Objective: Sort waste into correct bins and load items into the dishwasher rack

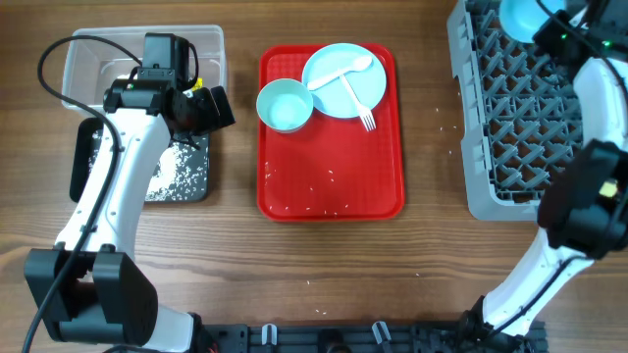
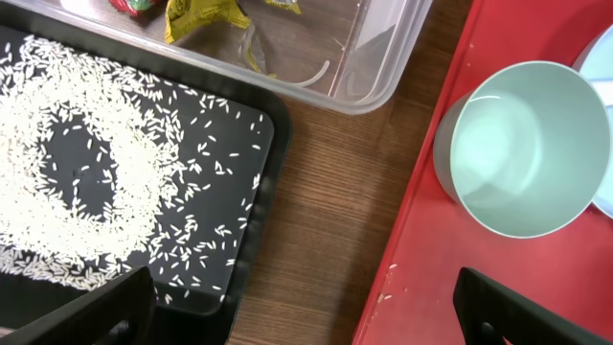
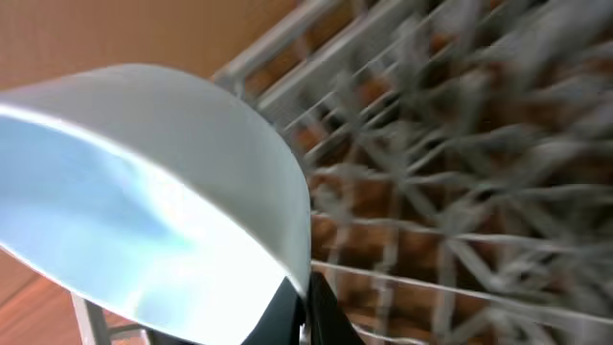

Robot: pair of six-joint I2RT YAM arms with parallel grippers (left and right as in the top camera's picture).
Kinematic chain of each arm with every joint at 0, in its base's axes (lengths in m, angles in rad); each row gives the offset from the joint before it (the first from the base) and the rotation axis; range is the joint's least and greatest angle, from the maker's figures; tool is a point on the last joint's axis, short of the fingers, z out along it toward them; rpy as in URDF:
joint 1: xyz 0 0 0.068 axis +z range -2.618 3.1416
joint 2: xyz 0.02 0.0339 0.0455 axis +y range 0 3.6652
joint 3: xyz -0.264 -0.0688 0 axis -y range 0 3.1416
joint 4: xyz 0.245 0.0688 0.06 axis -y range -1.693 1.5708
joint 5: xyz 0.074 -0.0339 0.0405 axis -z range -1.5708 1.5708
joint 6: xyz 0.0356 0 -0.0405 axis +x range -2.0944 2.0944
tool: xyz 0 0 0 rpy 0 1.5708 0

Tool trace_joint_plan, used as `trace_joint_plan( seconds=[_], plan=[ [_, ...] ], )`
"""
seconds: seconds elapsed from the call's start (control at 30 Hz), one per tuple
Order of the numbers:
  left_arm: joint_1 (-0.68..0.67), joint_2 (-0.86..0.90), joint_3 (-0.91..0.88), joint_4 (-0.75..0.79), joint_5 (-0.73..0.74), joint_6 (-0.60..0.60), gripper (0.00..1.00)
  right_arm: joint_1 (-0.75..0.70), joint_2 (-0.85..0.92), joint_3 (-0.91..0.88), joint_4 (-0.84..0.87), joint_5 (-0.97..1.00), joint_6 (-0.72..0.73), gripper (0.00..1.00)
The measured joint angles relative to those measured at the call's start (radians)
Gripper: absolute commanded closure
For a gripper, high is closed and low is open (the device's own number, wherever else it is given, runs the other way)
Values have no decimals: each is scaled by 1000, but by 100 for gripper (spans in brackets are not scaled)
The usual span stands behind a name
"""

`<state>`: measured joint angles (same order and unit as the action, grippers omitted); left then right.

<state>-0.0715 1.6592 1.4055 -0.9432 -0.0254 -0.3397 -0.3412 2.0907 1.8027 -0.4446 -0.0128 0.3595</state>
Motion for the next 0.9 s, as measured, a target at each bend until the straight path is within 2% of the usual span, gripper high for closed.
trace_joint_plan(
  seconds=[0.2,0.27,0.33,0.5,0.73,0.9],
  plan=[
    [0,0,0,0,0,0,0,77,-142,0,-44,347,-157,96],
    [0,0,0,0,0,0,0,138,-144,0,-27,470,-237,96],
    [0,0,0,0,0,0,0,260,-139,0,32,624,-368,96],
    [0,0,0,0,0,0,0,371,-94,-1,163,808,-570,96],
    [0,0,0,0,0,0,0,364,73,-2,248,991,-800,96],
    [0,0,0,0,0,0,0,364,99,-2,393,1029,-963,96]
  ],
)
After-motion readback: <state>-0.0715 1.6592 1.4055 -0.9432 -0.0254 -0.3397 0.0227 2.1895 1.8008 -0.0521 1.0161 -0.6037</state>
